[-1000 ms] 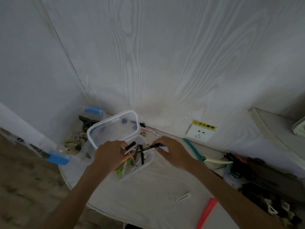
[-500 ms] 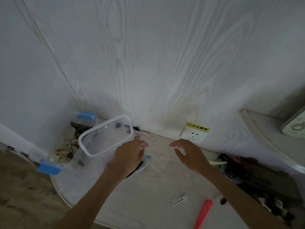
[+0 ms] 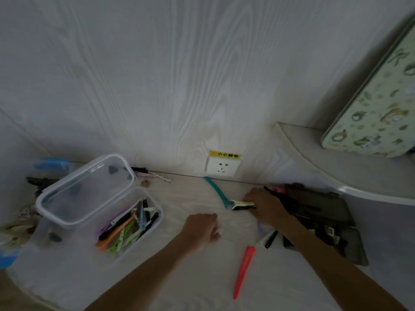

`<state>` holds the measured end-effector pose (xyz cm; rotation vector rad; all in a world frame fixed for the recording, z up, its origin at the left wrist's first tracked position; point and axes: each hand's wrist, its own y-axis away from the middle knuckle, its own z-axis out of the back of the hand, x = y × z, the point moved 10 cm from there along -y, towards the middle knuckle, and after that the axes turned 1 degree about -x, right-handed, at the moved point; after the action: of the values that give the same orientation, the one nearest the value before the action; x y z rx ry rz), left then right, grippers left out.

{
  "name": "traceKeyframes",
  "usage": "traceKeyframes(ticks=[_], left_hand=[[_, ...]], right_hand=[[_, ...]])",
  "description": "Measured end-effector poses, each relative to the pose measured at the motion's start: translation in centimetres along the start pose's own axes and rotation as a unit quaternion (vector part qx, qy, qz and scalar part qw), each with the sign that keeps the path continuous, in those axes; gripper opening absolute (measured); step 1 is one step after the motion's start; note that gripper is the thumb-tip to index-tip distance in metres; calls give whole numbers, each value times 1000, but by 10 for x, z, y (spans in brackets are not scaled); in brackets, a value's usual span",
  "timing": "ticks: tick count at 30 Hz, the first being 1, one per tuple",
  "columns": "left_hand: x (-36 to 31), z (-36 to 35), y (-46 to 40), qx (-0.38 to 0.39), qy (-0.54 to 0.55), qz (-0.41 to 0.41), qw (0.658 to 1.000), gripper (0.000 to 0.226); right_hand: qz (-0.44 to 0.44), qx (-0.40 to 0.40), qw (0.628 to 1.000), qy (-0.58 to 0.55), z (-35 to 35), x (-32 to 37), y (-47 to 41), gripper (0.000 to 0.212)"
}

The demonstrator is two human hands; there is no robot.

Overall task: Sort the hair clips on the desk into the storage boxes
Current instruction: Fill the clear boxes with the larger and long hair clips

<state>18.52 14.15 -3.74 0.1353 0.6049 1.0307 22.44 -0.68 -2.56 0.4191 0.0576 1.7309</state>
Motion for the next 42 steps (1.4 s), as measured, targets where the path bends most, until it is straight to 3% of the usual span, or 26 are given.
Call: traceKeyframes(ticks=[3, 6, 9, 14, 17, 22, 26, 29, 32, 36, 42], left_hand=[[-10, 0, -3, -23, -44, 19, 999, 60], [-37, -25, 3, 8, -22, 38, 999, 97], [-56, -51, 7, 50, -55, 39, 996, 109], [-30, -24, -5, -10, 7, 55, 998, 63], [1, -2, -4, -33, 69, 62, 995, 47], [42, 21, -2, -68, 61, 93, 991, 27], [36, 42, 8, -76, 156, 53, 983, 45], [39, 73, 23, -133, 264, 32, 955, 20], [71, 101, 48, -157, 336, 54, 927, 11], [120, 137, 100, -193, 294, 102, 931, 13], [175, 143, 163, -216, 210, 194, 934, 19]], right_hand=[[3, 15, 999, 28, -3, 9, -2, 26], [-3, 10, 999, 34, -3, 13, -4, 25], [-3, 11, 999, 30, -2, 11, -4, 24], [-4, 26, 1000, 14, -2, 6, -6, 27], [-3, 26, 999, 28, -1, 8, -10, 27], [-12, -4, 1000, -19, 3, 20, -17, 20], [-41, -47, 988, -140, 14, 23, -19, 13], [-26, -39, 982, -183, 19, 34, -29, 16], [4, -29, 976, -214, 31, 64, -40, 20], [95, 0, 965, -244, 45, 145, -49, 21], [236, 43, 966, -94, 12, 261, -49, 26]])
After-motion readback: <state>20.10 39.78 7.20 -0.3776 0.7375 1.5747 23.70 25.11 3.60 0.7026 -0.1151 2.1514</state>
